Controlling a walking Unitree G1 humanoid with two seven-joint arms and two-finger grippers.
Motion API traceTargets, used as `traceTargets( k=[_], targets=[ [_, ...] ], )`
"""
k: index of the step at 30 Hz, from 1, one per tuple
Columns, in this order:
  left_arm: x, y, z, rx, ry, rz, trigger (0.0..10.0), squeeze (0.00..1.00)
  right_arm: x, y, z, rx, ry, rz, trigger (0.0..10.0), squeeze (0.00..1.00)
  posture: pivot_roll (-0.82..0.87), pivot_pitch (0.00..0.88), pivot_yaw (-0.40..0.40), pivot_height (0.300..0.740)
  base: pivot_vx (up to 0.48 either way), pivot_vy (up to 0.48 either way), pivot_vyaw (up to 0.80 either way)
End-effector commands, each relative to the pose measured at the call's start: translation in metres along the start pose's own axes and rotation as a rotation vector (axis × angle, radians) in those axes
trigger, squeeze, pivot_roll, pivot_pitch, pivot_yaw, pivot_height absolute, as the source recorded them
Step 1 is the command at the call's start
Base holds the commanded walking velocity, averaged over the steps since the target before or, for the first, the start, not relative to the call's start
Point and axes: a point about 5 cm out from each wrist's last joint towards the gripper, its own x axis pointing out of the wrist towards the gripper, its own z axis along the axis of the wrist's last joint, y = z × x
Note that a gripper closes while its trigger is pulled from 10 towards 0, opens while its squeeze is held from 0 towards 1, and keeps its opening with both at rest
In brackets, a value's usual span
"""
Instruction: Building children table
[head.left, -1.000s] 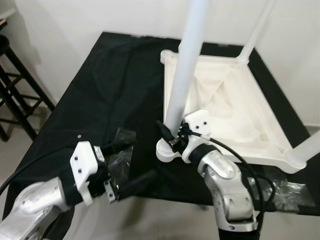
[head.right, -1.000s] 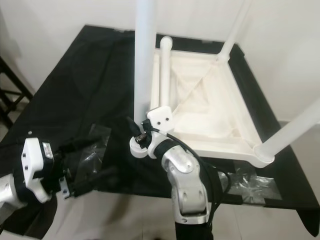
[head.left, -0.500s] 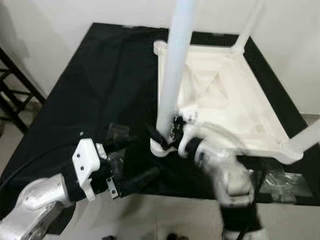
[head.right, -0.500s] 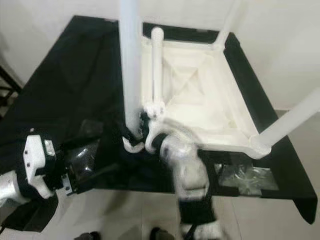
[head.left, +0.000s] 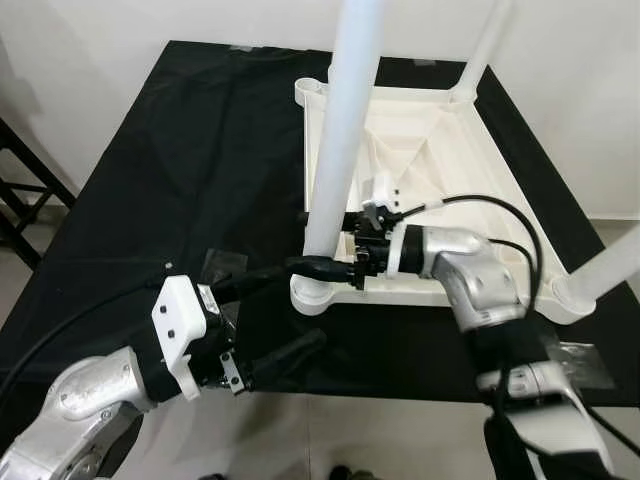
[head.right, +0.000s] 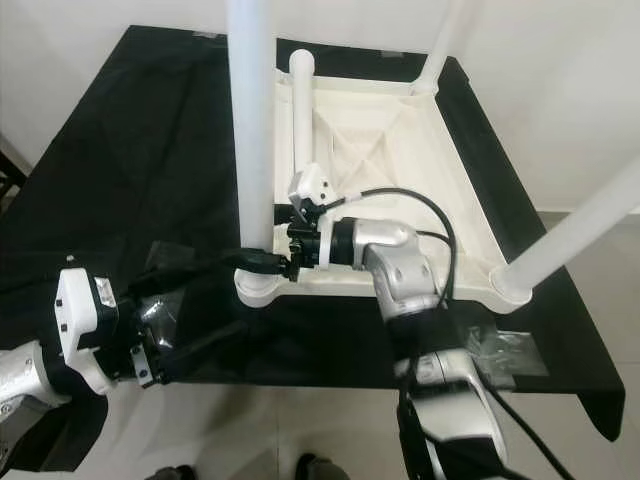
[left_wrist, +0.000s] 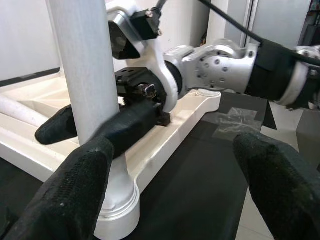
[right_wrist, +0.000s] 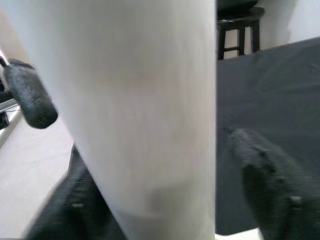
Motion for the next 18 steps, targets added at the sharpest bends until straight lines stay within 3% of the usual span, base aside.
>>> traceTargets(
  k=[1,8,10,12,13,14,16,17,18],
  targets=[
    [0.002,-0.003,-0.001,-0.006,0.003,-0.014,10.0,0.0,-0.003,-0.004,0.002,-0.007,-0.019,0.024,0.0,0.0,0.12,0.221,-0.104,0.74,0.0,0.0,0.0],
    [0.004,-0.002,-0.001,-0.004,0.0,-0.016,10.0,0.0,-0.008,-0.011,-0.003,-0.006,-0.021,0.011,0.0,0.0,0.11,0.22,-0.104,0.74,0.0,0.0,0.0],
    [0.003,-0.001,0.0,0.0,0.0,-0.016,10.0,0.0,-0.013,-0.011,-0.011,-0.008,-0.01,-0.057,0.0,0.0,0.11,0.219,-0.105,0.74,0.0,0.0,0.0],
    [0.002,-0.001,0.0,0.0,-0.002,-0.013,10.0,0.0,-0.017,-0.014,-0.02,-0.012,0.011,-0.223,0.0,0.0,0.1,0.224,-0.107,0.74,0.0,0.0,0.0],
    [0.002,-0.001,0.0,0.0,-0.002,-0.013,10.0,0.0,-0.017,-0.014,-0.02,-0.012,0.011,-0.223,0.0,0.0,0.1,0.224,-0.107,0.74,0.0,0.0,0.0],
    [0.001,-0.001,0.0,0.0,0.0,-0.011,10.0,0.0,-0.02,-0.015,-0.03,-0.005,0.024,-0.414,0.0,0.0,0.1,0.227,-0.115,0.74,0.0,0.0,0.0],
    [0.0,-0.002,0.0,-0.002,0.001,-0.01,10.0,0.0,-0.023,-0.015,-0.036,-0.003,0.032,-0.525,0.0,0.0,0.1,0.227,-0.115,0.74,0.0,0.0,0.0],
    [-0.001,-0.002,0.0,-0.005,0.003,-0.01,10.0,0.0,-0.014,0.011,-0.061,0.05,0.09,-0.696,0.0,0.0,0.08,0.237,-0.11,0.74,0.0,0.0,0.0],
    [-0.001,-0.002,0.0,-0.005,0.003,-0.01,10.0,0.0,-0.014,0.011,-0.061,0.05,0.09,-0.696,0.0,0.0,0.08,0.237,-0.11,0.74,0.0,0.0,0.0]
  ],
)
